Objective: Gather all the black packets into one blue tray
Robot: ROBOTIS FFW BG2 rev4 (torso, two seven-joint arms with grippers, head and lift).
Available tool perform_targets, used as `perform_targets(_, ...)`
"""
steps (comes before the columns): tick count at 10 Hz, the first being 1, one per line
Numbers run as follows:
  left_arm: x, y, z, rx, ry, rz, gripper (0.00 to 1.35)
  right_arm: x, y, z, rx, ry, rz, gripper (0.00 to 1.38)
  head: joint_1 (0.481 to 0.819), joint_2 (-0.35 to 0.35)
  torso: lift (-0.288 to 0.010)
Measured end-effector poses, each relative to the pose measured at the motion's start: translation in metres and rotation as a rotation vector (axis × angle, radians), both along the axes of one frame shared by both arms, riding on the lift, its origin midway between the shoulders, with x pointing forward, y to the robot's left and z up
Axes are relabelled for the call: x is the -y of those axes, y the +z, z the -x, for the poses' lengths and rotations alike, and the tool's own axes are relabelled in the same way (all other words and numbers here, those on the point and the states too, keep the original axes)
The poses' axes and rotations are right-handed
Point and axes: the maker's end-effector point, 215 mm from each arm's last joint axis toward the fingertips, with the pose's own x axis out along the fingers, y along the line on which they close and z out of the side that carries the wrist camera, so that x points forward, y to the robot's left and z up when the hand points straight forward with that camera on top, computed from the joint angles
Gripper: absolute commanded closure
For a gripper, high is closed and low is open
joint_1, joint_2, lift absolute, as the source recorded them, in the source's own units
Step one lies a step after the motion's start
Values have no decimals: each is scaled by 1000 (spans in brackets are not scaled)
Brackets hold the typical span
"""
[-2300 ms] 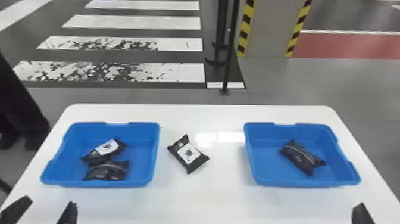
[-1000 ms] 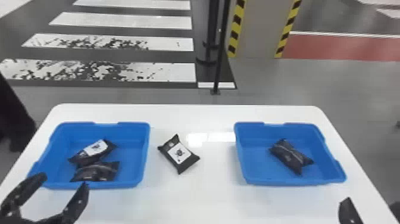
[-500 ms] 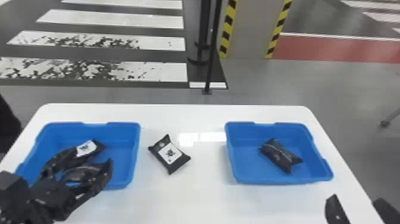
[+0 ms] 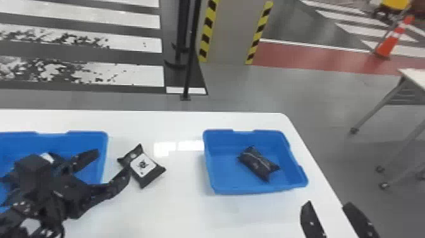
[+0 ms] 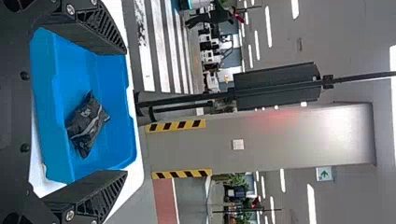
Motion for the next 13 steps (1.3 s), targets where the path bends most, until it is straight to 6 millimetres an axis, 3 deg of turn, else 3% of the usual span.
perform_targets(3, 39, -16, -10, -116, -82, -57, 183, 1, 0, -1, 3, -2, -6, 108, 695, -350, -110)
perform_targets(8, 39, -36, -49, -206, -88, -209, 188, -1, -4, -2, 2, -4, -27, 110, 695, -340, -110)
perform_targets(10, 49, -44, -64, -222, -115, -261, 188, -6, -8, -4, 3, -1, -54, 110, 695, -336, -110)
perform_targets(13, 52, -66, -67, -290, -139, -355, 188, -11, -9, -8, 9, 3, -72, 110, 695, -333, -110)
